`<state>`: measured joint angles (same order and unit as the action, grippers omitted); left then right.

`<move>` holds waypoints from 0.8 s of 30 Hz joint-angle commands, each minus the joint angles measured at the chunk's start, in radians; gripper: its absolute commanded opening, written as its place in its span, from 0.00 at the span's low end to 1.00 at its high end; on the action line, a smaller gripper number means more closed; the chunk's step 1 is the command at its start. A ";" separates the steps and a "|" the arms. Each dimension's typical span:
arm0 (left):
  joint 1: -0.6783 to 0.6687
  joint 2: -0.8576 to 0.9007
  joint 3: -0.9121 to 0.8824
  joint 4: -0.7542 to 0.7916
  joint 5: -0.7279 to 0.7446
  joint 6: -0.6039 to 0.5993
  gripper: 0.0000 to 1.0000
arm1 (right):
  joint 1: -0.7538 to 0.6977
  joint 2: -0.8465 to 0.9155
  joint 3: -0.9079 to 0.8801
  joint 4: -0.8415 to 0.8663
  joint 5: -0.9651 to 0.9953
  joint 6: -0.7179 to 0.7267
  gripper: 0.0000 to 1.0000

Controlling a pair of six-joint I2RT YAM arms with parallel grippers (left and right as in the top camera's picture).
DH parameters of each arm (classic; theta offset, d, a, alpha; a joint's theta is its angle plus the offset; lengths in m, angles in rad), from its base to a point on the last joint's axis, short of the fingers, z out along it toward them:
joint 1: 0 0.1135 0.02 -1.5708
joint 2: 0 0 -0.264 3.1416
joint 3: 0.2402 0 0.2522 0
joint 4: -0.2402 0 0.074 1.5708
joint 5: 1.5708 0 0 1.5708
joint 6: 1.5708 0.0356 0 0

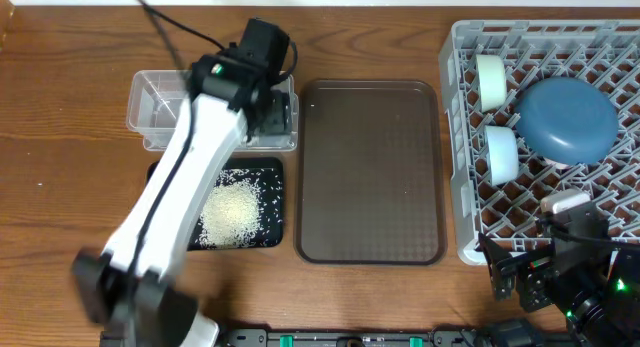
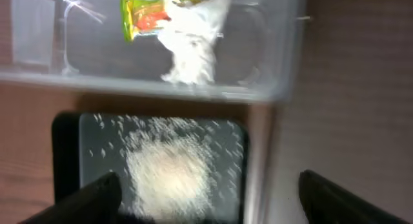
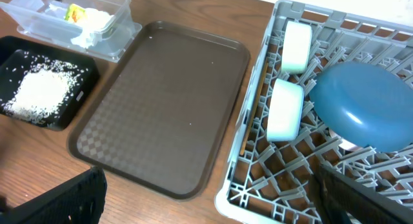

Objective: Sort waste into correct bins and load items into the dishwasher rack
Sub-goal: 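Open the left gripper to drop them into the clear bin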

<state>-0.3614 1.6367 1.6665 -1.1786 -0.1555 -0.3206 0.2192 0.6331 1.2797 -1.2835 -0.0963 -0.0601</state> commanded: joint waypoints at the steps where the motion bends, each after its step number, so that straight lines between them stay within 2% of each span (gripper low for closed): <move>1: -0.053 -0.182 0.008 -0.027 0.094 -0.014 0.91 | 0.004 0.000 0.001 0.000 0.003 -0.008 0.99; 7: -0.102 -0.373 0.008 -0.030 0.097 -0.007 0.93 | 0.004 0.000 0.001 0.000 0.003 -0.008 0.99; 10: -0.102 -0.438 0.006 -0.073 0.082 0.059 0.93 | 0.004 0.000 0.001 0.000 0.003 -0.008 0.99; 13: -0.098 -0.490 -0.023 -0.055 0.013 0.073 0.94 | 0.004 0.000 0.001 0.000 0.003 -0.008 0.99; 17: -0.084 -0.597 -0.175 0.142 -0.101 0.082 0.94 | 0.004 0.000 0.001 0.000 0.003 -0.009 0.99; 24: 0.016 -0.930 -0.716 0.682 -0.088 0.098 0.95 | 0.004 0.000 0.001 0.000 0.003 -0.008 0.99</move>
<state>-0.3763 0.8101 1.1011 -0.5655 -0.2180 -0.2398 0.2192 0.6331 1.2797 -1.2831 -0.0967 -0.0601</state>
